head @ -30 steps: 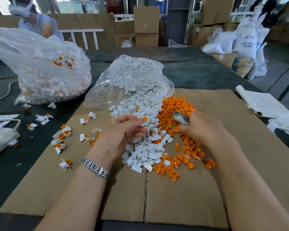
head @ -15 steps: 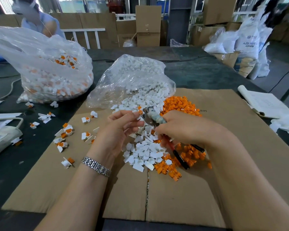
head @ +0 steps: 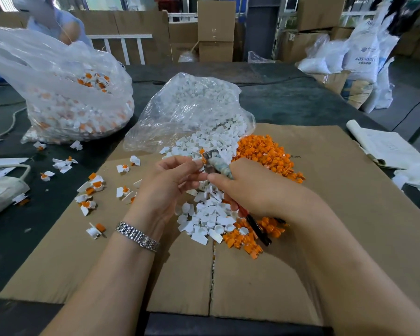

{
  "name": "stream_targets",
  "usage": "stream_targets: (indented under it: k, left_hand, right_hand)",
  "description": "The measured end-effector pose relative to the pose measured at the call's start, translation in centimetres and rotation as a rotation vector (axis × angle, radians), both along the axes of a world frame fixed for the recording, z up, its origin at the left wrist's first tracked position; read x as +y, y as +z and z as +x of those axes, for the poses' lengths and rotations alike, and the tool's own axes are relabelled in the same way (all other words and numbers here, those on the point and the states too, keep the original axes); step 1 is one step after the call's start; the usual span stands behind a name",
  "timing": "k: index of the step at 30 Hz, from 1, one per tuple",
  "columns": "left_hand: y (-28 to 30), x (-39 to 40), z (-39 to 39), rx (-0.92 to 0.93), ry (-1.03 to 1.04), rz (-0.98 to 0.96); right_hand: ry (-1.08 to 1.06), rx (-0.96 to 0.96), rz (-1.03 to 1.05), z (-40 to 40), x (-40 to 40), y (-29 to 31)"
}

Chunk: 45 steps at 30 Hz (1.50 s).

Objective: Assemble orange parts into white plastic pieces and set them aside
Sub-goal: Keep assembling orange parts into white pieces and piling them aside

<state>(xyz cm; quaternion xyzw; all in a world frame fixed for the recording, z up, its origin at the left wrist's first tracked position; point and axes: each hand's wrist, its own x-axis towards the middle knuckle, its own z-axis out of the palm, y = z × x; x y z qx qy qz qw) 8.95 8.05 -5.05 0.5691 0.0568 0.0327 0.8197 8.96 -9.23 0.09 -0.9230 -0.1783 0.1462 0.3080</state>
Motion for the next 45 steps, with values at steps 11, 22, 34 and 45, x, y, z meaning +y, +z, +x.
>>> stream_targets:
  k: [11, 22, 34, 45]
  left_hand:
    - [-0.1, -0.1, 0.0, 0.026, 0.026, -0.053]
    - [-0.1, 3.4, 0.3, -0.03, 0.806, 0.778]
    - [-1.3, 2.8, 1.0, 0.139, 0.372, 1.515]
    - [-1.2, 2.5, 0.3, 0.208, 0.46, 1.592]
  right_hand:
    - [-0.114, -0.203, -0.08, 0.3, 1.5, -1.6]
    - [-0.324, -0.255, -0.222, 5.4, -2.9, -1.2]
    - [-0.443, -0.33, -0.469, 6.2, -3.3, -5.2]
    - [-0.447, -0.323, -0.416, 6.0, -3.7, -5.6]
